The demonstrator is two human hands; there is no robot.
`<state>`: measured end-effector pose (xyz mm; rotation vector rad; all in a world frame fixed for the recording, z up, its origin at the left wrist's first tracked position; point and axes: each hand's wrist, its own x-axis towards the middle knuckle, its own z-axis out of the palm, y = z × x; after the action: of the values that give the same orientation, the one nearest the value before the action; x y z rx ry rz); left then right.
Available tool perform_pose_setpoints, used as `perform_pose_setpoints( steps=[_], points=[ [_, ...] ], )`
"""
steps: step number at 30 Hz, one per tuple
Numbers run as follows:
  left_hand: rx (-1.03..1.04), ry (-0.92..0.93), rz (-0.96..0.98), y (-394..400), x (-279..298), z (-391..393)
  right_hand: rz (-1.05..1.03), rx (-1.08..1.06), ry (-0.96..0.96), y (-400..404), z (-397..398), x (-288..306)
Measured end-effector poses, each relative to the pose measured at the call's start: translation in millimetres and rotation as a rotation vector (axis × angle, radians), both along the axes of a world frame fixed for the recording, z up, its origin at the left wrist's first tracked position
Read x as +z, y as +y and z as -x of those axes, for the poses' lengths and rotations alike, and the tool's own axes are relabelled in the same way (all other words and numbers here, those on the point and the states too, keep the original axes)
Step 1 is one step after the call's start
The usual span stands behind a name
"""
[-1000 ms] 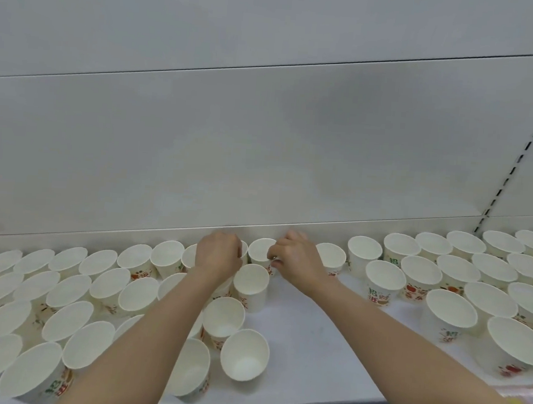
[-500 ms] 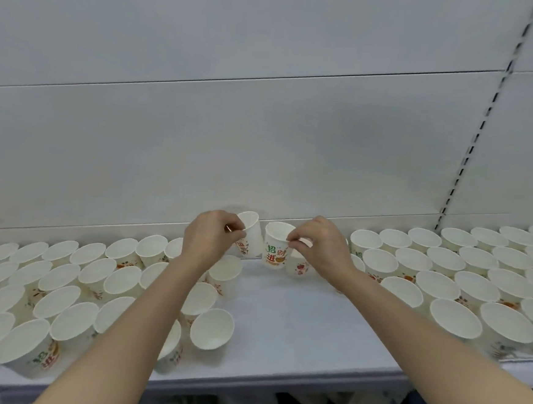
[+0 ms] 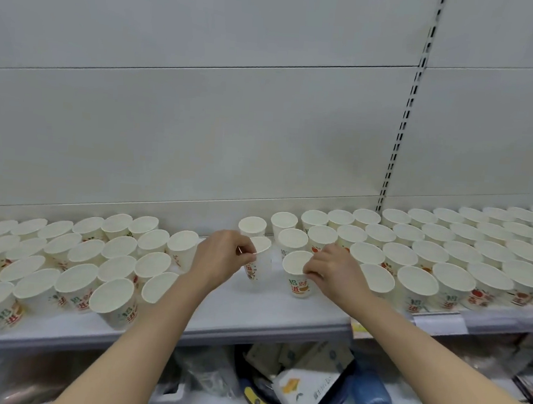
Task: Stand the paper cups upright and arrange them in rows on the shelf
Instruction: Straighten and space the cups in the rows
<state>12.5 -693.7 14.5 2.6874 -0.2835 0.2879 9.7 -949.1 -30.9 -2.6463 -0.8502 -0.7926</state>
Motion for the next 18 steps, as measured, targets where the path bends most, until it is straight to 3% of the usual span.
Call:
perform_pose_setpoints(
  steps=[6, 8, 12, 18],
  points=[
    [-0.054, 0.024, 0.018, -6.7, 3.3, 14.3, 0.006, -0.015, -0.006, 2.5, -2.1, -3.6],
    [-0.083, 0.032, 0.070, -6.1, 4.9, 23.4, -0.117, -0.031, 0.036, 6.0, 4.2, 1.0],
    [-0.208, 0.045, 0.334, -12.9, 5.2, 53.5, -0.593, 0.049, 0.358, 21.9, 38.5, 14.6],
    [-0.232, 0.048, 0.392, -24.7, -6.5, 81.3, -0.705, 0.017, 0.509, 41.7, 72.1, -5.5]
  ],
)
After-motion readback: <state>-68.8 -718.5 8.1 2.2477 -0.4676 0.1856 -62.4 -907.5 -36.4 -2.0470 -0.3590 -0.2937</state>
